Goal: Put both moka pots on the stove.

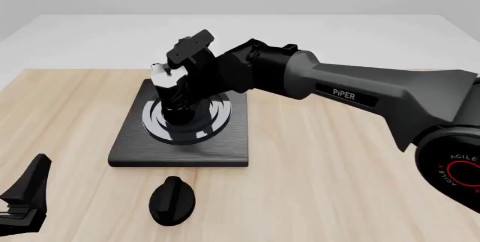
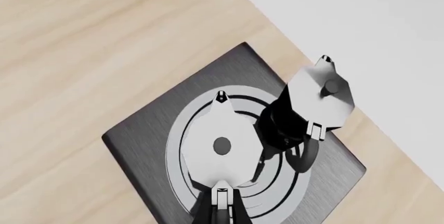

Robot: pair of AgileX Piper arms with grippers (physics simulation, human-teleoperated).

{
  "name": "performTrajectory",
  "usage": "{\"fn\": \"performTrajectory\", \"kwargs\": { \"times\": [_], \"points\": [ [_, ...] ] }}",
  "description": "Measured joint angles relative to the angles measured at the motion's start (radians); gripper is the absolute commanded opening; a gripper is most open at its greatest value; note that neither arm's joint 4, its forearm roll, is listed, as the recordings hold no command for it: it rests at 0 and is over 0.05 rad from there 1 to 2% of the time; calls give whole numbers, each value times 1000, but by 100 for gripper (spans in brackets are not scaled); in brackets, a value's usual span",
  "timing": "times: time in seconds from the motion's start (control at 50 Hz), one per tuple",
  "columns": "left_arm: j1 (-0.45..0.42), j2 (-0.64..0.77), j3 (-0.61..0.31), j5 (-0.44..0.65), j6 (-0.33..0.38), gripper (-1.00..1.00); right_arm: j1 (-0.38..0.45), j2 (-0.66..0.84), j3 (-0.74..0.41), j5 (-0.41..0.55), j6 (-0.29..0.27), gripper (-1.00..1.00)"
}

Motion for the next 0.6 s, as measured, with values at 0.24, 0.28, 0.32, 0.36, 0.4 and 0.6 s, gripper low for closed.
{"fn": "performTrajectory", "kwargs": {
  "times": [0.24,0.28,0.32,0.36,0.4,0.6],
  "points": [
    [0,0,0,0,0,100,-2,11,-19,5,-5,-100],
    [0,0,0,0,0,100,-2,13,-22,6,-6,-100],
    [0,0,0,0,0,100,-2,15,-26,7,-7,-100],
    [0,0,0,0,0,100,-2,17,-28,8,-7,-100],
    [0,0,0,0,0,100,-2,18,-31,10,-7,-100],
    [0,0,0,0,0,100,-2,24,-44,20,-3,-100]
  ]
}}
